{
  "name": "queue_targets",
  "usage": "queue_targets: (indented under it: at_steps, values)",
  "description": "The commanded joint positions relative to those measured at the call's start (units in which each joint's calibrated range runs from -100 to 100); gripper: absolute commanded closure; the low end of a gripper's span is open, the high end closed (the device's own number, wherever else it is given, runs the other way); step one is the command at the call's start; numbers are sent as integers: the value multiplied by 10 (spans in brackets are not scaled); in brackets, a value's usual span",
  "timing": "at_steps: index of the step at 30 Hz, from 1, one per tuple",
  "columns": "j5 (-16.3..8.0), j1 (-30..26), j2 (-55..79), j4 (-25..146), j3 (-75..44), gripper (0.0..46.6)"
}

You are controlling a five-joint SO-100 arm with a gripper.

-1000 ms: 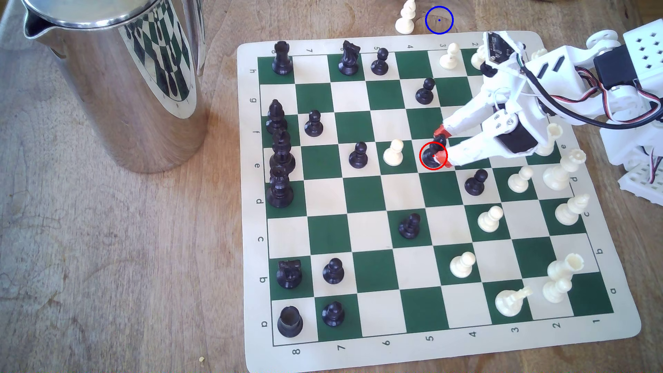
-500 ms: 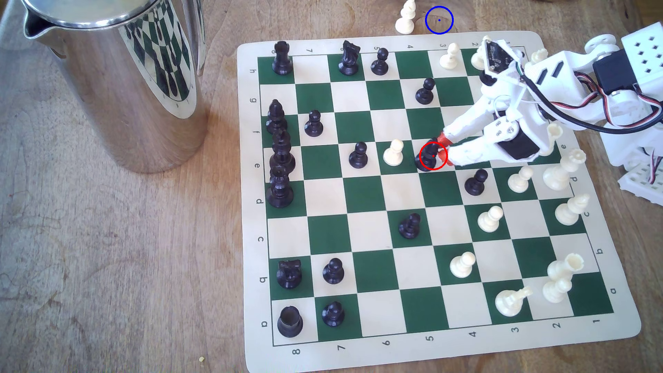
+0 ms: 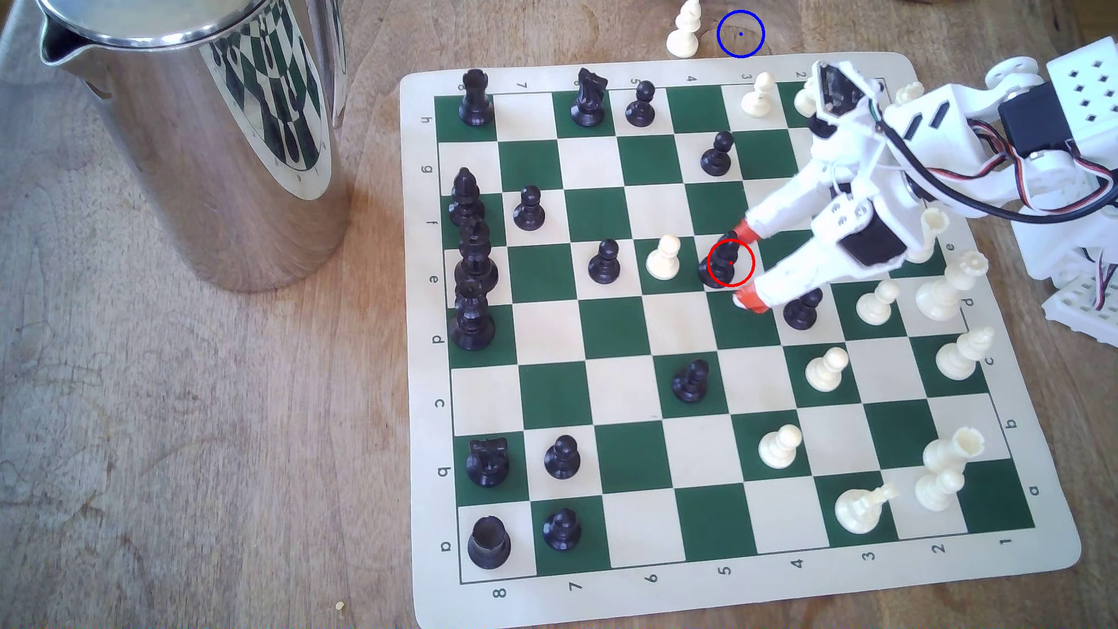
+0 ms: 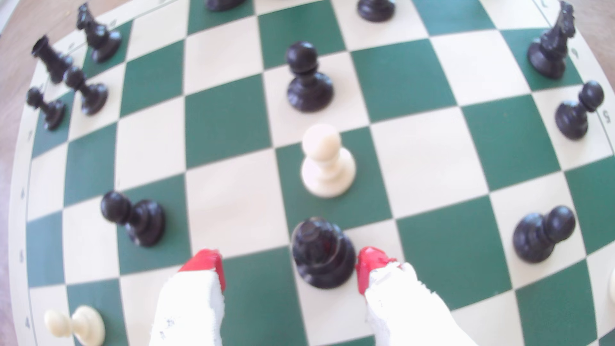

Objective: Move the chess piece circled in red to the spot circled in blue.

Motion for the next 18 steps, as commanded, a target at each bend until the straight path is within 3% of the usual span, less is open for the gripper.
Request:
queue_targets:
  at_steps: [1, 18]
  values:
    - [1, 10, -7, -14, -66, 232]
    - [-3, -11, 37, -21, -83, 276]
